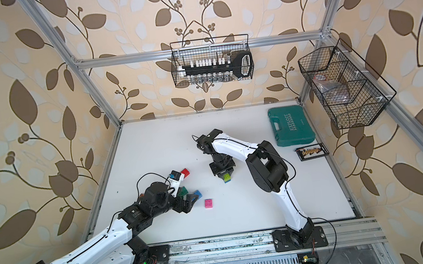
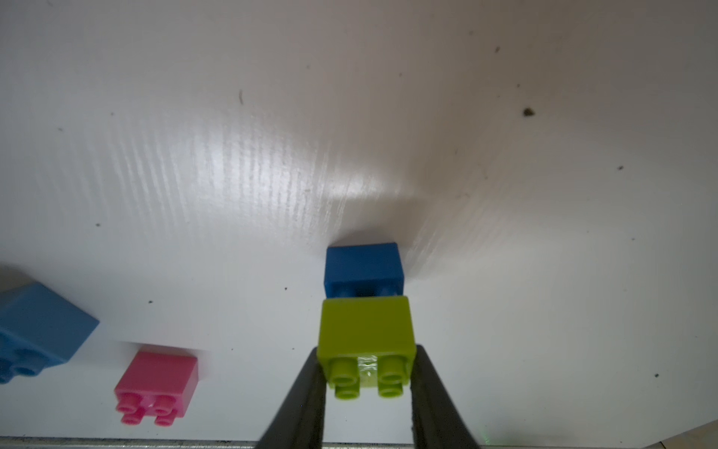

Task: Assemble a spoon with lego
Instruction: Assemble the lego brick with the lego brick.

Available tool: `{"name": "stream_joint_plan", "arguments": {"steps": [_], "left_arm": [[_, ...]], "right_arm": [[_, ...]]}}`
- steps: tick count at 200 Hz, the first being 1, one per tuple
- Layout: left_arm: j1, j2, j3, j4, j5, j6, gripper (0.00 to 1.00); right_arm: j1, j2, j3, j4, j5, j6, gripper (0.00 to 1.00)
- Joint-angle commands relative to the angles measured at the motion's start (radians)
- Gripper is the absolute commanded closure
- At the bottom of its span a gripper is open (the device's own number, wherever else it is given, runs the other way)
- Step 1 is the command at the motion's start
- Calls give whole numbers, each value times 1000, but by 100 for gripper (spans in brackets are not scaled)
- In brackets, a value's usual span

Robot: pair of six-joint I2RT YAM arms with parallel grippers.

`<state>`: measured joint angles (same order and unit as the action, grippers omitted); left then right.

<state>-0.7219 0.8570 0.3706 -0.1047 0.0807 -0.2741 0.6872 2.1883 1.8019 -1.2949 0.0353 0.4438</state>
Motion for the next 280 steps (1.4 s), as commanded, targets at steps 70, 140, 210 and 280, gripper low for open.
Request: {"name": "stream_joint_plan", "arguments": {"steps": [70, 140, 210, 280], "left_arm": [[-11, -4, 7, 14, -11, -11, 1], [-11, -11, 4, 13, -13, -14, 1], [-11, -11, 4, 14, -12, -13, 1], [-11, -12, 3, 14, -14, -13, 1]], "right_arm": [[11, 30, 59, -23, 12, -33, 79], [3, 64, 129, -119, 9, -38, 79], [-10, 70, 124, -111, -18, -24, 78], [-16, 76, 113, -75, -34, -14, 79]]}}
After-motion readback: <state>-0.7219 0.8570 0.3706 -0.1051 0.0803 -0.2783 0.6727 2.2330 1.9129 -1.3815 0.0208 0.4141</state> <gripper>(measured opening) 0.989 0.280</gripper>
